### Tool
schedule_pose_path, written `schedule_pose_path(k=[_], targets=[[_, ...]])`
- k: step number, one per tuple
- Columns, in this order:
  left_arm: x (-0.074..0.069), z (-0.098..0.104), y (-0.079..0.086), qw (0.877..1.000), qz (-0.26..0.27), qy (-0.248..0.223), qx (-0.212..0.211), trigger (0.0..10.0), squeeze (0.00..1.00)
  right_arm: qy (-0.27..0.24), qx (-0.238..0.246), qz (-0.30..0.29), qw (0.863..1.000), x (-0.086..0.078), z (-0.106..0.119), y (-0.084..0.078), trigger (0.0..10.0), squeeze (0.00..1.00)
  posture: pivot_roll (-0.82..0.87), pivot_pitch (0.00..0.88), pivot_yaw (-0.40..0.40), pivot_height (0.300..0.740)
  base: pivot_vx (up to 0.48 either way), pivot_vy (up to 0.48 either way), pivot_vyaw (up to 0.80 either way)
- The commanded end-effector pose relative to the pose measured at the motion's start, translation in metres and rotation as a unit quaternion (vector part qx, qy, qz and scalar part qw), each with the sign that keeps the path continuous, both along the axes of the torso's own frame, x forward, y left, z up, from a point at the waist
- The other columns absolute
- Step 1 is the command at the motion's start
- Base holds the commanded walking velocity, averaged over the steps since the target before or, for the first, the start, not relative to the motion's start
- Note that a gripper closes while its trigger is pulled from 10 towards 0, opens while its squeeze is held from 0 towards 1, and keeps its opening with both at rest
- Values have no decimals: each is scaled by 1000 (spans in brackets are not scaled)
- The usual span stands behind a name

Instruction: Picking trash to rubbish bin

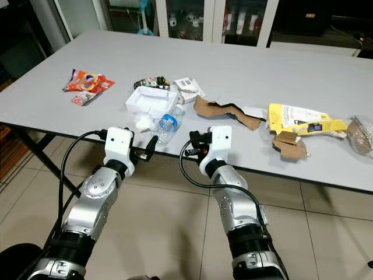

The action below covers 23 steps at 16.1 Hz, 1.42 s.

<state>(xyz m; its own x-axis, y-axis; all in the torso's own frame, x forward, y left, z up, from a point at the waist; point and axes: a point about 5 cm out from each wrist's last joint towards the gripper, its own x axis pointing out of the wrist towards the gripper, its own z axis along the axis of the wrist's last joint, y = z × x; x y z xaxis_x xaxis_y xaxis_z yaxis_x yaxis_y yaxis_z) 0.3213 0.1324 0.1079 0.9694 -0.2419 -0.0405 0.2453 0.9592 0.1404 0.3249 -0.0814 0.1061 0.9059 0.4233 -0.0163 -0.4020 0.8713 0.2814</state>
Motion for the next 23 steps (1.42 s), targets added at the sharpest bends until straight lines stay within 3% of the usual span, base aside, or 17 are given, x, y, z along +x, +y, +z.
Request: schedule_pose_path(k=[1, 4, 16, 23], targets=[[0, 3, -2, 1000, -9, -4, 4, 10000, 0, 0, -6, 1, 1000, -1, 0, 0, 10000, 0, 13, 59, 31, 740, 337, 0, 0], [0, 5, -3, 1000, -11, -11, 5, 10000, 0, 0, -6, 1, 1000, -1, 0, 1, 10000, 0, 16, 58, 30, 740, 326, 0, 0], [-1, 10, -3, 999, -11, -23, -20, 10000, 0, 0, -4, 1, 1000, -2, -1, 2, 10000, 0, 11, 46, 33, 740, 0, 0, 0], [-2, 9, -3, 999, -15, -19, -20, 10000, 0, 2, -5, 2, 1000, -3, -2, 2, 10000, 0, 11, 50, 33, 740, 411, 0, 0]])
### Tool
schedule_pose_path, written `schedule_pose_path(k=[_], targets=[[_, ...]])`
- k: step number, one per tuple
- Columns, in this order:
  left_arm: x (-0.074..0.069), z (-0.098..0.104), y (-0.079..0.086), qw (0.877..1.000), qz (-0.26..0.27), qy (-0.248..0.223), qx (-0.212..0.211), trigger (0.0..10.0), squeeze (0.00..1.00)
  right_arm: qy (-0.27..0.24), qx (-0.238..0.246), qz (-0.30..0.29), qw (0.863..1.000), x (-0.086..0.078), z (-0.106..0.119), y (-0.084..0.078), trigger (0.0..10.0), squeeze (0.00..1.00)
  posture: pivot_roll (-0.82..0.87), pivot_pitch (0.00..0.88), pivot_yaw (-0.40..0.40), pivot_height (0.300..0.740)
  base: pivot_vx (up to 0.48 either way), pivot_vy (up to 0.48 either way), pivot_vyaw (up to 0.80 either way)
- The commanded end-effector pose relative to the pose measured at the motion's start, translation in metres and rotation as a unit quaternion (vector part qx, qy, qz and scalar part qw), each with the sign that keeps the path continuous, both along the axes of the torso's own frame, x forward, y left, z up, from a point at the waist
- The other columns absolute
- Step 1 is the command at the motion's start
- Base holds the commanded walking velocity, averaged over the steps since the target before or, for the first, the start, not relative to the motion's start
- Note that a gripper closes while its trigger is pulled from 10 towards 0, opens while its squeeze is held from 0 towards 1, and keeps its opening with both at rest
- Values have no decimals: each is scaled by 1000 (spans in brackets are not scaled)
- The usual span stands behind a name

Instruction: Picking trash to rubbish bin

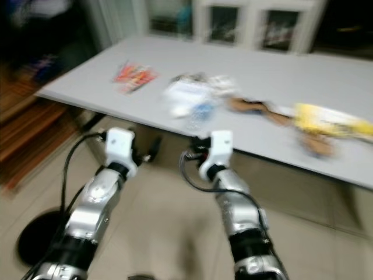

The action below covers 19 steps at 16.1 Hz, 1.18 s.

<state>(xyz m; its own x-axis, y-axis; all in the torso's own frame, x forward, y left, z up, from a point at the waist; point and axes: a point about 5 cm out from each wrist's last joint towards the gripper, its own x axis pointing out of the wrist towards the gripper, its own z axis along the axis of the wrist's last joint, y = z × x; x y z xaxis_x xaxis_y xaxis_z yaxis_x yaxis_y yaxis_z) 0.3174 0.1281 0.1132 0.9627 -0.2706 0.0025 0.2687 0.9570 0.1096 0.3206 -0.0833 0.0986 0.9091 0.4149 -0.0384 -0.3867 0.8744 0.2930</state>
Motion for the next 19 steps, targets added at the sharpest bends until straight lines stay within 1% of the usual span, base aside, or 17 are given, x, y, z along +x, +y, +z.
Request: schedule_pose_path(k=[1, 7, 10, 17, 19], targets=[[2, 4, 1, 1000, -1, -2, 0, 10000, 0, -10, -5, 6, 1000, 1, 6, 4, 10000, 0, 12, 50, 32, 740, 420, 0, 0], [1, 4, 2, 1000, 0, -3, 2, 10000, 0, -9, -5, 6, 1000, 1, 5, 4, 10000, 0, 14, 57, 32, 740, 422, 0, 0], [0, 8, 0, 1000, -2, -15, -9, 10000, 0, -9, -4, 5, 1000, 1, 5, 4, 10000, 0, 14, 60, 34, 740, 0, 0, 0], [0, 8, -1, 1000, -9, -13, -8, 10000, 0, -9, -3, 3, 1000, 1, 5, 4, 10000, 0, 15, 64, 34, 740, 0, 0, 0], [-1, 7, -1, 1000, -10, -13, -8, 10000, 0, -10, 1, -5, 1000, 2, 6, 2, 10000, 0, 15, 63, 34, 740, 0, 0, 0]])
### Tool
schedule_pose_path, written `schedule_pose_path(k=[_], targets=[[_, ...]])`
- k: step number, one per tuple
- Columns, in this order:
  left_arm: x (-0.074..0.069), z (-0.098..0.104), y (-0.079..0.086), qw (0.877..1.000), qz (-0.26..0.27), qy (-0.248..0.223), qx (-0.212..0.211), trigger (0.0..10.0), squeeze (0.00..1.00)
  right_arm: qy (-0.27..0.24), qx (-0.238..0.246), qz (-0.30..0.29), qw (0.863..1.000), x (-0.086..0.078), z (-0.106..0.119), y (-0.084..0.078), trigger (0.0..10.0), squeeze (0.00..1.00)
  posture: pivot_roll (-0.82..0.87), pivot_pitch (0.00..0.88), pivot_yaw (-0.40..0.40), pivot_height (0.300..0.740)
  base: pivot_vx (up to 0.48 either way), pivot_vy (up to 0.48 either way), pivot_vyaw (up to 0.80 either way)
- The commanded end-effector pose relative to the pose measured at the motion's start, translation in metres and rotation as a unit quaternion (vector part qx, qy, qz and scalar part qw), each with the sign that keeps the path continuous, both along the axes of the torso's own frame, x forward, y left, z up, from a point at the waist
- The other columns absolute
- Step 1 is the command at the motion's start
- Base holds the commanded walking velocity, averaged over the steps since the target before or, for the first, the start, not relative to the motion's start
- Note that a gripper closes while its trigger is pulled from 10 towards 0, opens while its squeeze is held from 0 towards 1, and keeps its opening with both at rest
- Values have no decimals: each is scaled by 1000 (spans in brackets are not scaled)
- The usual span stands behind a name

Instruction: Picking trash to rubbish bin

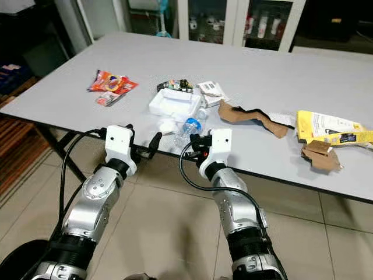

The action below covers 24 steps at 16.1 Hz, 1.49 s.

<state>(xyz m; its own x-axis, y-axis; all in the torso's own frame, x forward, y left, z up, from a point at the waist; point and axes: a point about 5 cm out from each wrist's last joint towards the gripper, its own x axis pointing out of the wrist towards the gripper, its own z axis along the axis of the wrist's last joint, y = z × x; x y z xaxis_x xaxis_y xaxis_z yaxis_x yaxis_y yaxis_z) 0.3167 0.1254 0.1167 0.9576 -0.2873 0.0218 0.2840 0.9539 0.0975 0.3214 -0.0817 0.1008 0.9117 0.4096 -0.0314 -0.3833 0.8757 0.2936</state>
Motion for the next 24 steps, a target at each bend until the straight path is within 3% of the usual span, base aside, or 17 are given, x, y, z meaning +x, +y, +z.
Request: schedule_pose_path(k=[1, 15, 24], targets=[[0, 4, 2, 1000, -2, -5, 0, 10000, 0, -4, 8, -11, 1000, 2, 4, -1, 10000, 0, 15, 63, 34, 740, 0, 0, 0], [0, 4, 2, 1000, -2, -6, 3, 10000, 0, -10, 5, -12, 1000, 3, 6, -1, 10000, 0, 15, 59, 36, 740, 0, 0, -776], [13, -2, 0, 1000, 7, 7, 13, 10000, 0, -12, 5, -20, 1000, 2, 5, -2, 10000, 0, 3, 47, 39, 740, 0, 0, 0]])
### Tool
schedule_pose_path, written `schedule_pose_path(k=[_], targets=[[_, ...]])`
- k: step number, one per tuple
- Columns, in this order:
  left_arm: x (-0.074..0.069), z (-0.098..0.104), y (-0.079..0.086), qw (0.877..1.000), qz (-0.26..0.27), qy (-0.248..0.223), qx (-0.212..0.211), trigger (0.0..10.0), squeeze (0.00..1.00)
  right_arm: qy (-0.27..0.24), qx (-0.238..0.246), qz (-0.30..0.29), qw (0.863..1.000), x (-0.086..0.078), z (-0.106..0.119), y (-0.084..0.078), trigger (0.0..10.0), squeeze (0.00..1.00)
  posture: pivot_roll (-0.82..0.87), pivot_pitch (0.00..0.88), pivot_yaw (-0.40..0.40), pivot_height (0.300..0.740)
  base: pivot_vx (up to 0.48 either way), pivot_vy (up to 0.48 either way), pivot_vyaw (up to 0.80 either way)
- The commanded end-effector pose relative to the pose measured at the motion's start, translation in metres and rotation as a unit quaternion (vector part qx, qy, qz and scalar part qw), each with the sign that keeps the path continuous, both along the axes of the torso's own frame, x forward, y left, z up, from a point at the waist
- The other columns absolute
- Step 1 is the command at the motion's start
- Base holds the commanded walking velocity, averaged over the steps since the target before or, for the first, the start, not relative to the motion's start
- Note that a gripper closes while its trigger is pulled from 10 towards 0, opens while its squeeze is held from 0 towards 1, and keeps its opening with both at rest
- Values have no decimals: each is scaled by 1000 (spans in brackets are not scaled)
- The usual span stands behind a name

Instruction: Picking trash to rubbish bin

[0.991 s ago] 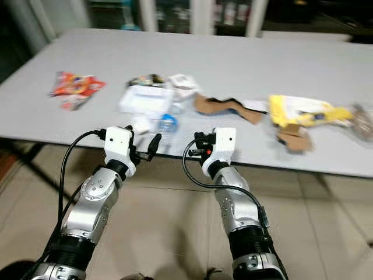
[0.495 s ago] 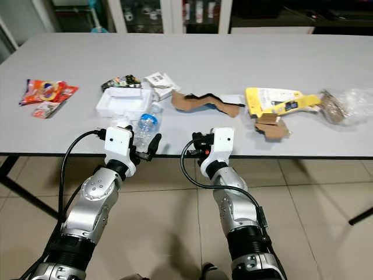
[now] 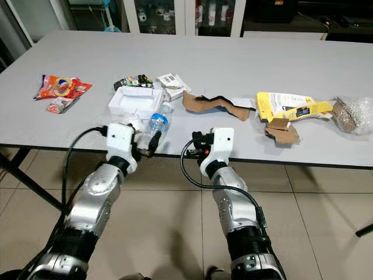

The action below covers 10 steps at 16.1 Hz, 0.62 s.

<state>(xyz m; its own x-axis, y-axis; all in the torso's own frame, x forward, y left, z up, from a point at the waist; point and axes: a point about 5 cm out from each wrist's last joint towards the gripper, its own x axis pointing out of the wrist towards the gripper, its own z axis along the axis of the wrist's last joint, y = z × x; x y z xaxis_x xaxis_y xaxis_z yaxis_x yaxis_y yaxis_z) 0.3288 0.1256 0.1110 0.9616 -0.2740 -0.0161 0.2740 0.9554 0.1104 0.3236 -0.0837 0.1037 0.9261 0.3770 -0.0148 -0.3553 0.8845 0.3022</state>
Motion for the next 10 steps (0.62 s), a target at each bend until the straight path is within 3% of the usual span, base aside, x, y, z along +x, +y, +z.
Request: schedule_pose_path(k=[1, 7, 10], targets=[[4, 2, -3, 1000, -5, -7, 5, 10000, 0, -6, -3, -2, 1000, 0, 2, 0, 10000, 0, -1, 46, 40, 740, 0, 0, 0], [47, 32, -16, 1000, 1, -16, 19, 10000, 0, -6, -4, -14, 1000, -3, 1, -6, 10000, 0, -24, 56, 46, 740, 0, 0, 0], [62, 37, -21, 999, 31, 24, 3, 10000, 0, -5, -5, -16, 1000, -3, 0, -7, 10000, 0, -26, 62, 47, 740, 0, 0, 0]])
